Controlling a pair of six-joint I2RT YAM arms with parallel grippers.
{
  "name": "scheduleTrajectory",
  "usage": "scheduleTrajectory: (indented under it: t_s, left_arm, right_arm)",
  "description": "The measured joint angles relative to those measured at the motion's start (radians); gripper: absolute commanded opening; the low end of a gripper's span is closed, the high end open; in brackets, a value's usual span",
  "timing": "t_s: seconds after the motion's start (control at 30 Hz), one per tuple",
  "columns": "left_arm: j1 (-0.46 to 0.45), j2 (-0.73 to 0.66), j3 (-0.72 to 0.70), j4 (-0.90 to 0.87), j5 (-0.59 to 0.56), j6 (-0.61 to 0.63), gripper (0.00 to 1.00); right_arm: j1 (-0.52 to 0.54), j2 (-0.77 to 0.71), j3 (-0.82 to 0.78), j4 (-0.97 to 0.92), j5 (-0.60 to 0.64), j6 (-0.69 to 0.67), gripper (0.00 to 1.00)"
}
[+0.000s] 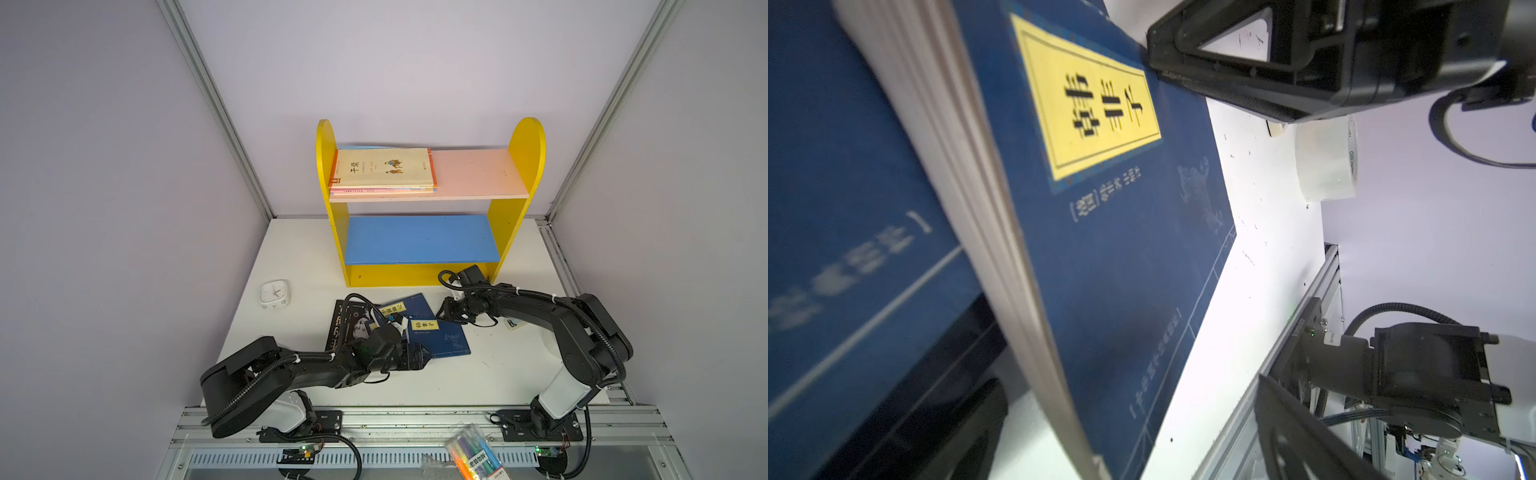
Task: Stacking books/files
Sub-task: Pick up the book from the book.
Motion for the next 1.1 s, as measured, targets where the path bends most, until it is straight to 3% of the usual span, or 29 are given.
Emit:
scheduleTrajectory:
  t_s: [0.13,0.33,0.53,0.9,1.1]
  left_arm:
    - [0.000,0.018,0.017,0.005,0.018,-0.002,0.88]
    - [0.000,0.039,0.041,0.011,0.027,0.000,0.65]
    - [0.000,0.049,0.051,0.005,0.027,0.001,0.55]
    - [0.000,0.031,0.059,0.006,0.026,0.005,0.19]
    - [0.000,0.018,0.059,0.008,0.023,0.005,0.07]
  right_arm:
    - [0.000,0.003,-0.004,0.020,-0.001,0.000,0.33]
    - [0.000,0.003,-0.008,0.028,-0.001,0.000,0.33]
    - [0.001,-0.002,-0.012,0.035,0.005,0.000,0.33]
    - [0.001,-0.035,-0.021,0.003,0.047,0.000,0.33]
    - [-0.005,-0.089,-0.021,-0.045,0.069,-0.004,0.35]
